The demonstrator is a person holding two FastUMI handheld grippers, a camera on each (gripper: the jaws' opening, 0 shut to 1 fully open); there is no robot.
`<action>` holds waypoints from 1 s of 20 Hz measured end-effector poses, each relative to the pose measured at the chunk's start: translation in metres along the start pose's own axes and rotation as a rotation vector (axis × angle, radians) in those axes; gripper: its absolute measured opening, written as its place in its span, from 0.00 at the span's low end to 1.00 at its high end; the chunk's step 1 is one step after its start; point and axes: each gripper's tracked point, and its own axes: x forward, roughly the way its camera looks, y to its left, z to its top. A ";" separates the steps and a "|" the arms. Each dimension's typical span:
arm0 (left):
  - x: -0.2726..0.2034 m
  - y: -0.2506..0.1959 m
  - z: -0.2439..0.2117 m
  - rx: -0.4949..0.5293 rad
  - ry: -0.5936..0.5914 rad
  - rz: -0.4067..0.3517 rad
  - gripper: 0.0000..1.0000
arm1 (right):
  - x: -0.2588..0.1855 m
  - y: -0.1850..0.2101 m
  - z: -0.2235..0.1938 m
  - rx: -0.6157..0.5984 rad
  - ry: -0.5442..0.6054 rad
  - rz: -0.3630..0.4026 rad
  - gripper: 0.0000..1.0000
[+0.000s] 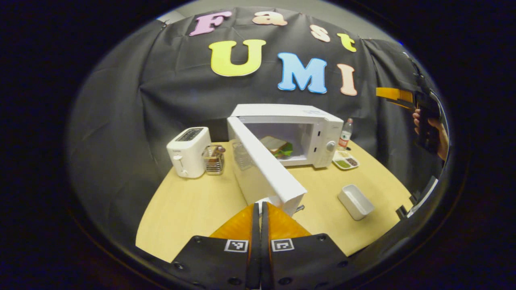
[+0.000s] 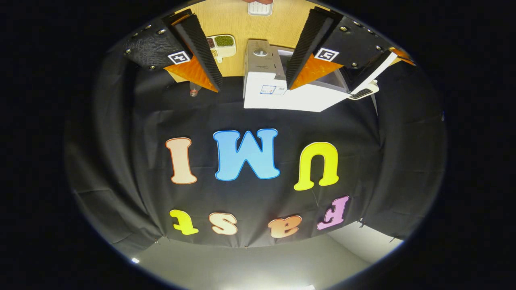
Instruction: Open the microwave oven with the left hand, put the food in, and close the microwave oven.
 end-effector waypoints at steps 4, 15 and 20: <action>0.022 -0.047 0.010 0.021 0.005 -0.109 0.07 | -0.006 -0.009 0.001 -0.002 -0.008 -0.022 0.96; 0.092 -0.124 0.062 0.074 -0.034 -0.305 0.07 | -0.026 -0.060 -0.002 0.026 -0.009 -0.157 0.96; 0.122 -0.149 0.078 0.068 -0.055 -0.344 0.10 | -0.034 -0.081 -0.001 0.023 -0.017 -0.208 0.96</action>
